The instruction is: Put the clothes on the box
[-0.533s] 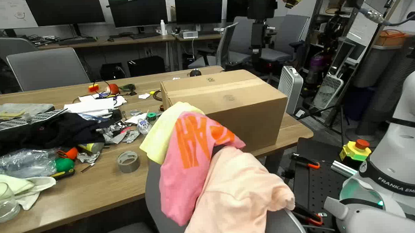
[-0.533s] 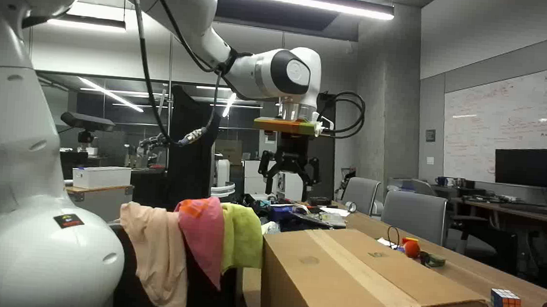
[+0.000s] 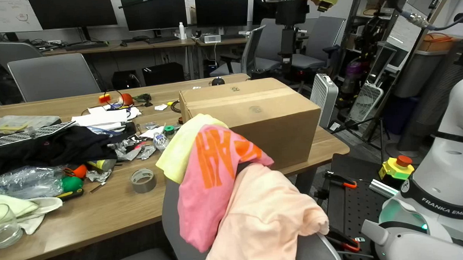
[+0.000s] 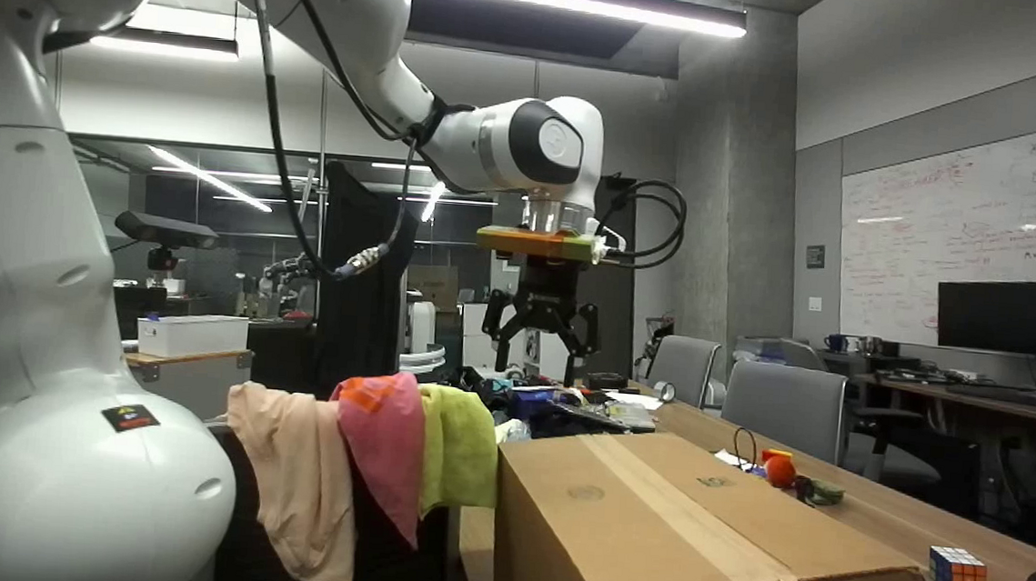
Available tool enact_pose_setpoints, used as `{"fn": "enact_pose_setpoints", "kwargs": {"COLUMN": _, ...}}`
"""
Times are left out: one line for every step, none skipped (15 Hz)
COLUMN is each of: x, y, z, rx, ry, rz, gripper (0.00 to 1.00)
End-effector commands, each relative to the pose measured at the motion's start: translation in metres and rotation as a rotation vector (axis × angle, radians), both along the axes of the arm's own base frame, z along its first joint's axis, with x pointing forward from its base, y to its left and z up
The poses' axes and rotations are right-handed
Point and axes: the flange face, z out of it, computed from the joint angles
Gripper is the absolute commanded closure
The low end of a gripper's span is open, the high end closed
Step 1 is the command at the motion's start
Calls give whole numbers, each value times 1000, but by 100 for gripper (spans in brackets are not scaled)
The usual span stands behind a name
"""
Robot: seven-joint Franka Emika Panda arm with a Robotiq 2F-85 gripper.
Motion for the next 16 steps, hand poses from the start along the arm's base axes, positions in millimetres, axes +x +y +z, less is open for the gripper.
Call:
{"fn": "enact_pose_setpoints", "kwargs": {"x": -9, "y": 28, "z": 2, "rx": 42, "ry": 40, "rz": 95, "gripper": 0}}
{"fn": "enact_pose_setpoints", "kwargs": {"x": -11, "y": 41, "z": 1, "rx": 75, "ry": 52, "rz": 117, "gripper": 0}}
{"fn": "enact_pose_setpoints", "kwargs": {"x": -13, "y": 50, "z": 1, "rx": 95, "ry": 58, "rz": 124, "gripper": 0}}
{"fn": "enact_pose_setpoints", "kwargs": {"x": -15, "y": 61, "z": 1, "rx": 124, "ry": 69, "rz": 138, "gripper": 0}}
{"fn": "enact_pose_setpoints", "kwargs": {"x": -16, "y": 72, "z": 1, "rx": 156, "ry": 81, "rz": 137, "gripper": 0}}
{"fn": "enact_pose_setpoints", "kwargs": {"x": -17, "y": 81, "z": 1, "rx": 183, "ry": 87, "rz": 137, "gripper": 0}}
{"fn": "enact_pose_setpoints", "kwargs": {"x": -19, "y": 91, "z": 1, "rx": 208, "ry": 90, "rz": 135, "gripper": 0}}
{"fn": "enact_pose_setpoints", "kwargs": {"x": -19, "y": 101, "z": 0, "rx": 235, "ry": 96, "rz": 131, "gripper": 0}}
{"fn": "enact_pose_setpoints", "kwargs": {"x": -20, "y": 110, "z": -1, "rx": 253, "ry": 98, "rz": 136, "gripper": 0}}
{"fn": "enact_pose_setpoints", "kwargs": {"x": -20, "y": 120, "z": -4, "rx": 266, "ry": 99, "rz": 124, "gripper": 0}}
{"fn": "enact_pose_setpoints", "kwargs": {"x": -22, "y": 128, "z": -5, "rx": 278, "ry": 104, "rz": 123, "gripper": 0}}
{"fn": "enact_pose_setpoints", "kwargs": {"x": -23, "y": 138, "z": -9, "rx": 282, "ry": 103, "rz": 114, "gripper": 0}}
{"fn": "enact_pose_setpoints", "kwargs": {"x": -25, "y": 146, "z": -12, "rx": 278, "ry": 107, "rz": 111, "gripper": 0}}
{"fn": "enact_pose_setpoints", "kwargs": {"x": -27, "y": 156, "z": -16, "rx": 270, "ry": 106, "rz": 109, "gripper": 0}}
{"fn": "enact_pose_setpoints", "kwargs": {"x": -29, "y": 163, "z": -19, "rx": 262, "ry": 109, "rz": 107, "gripper": 0}}
{"fn": "enact_pose_setpoints", "kwargs": {"x": -31, "y": 173, "z": -23, "rx": 243, "ry": 94, "rz": 107, "gripper": 0}}
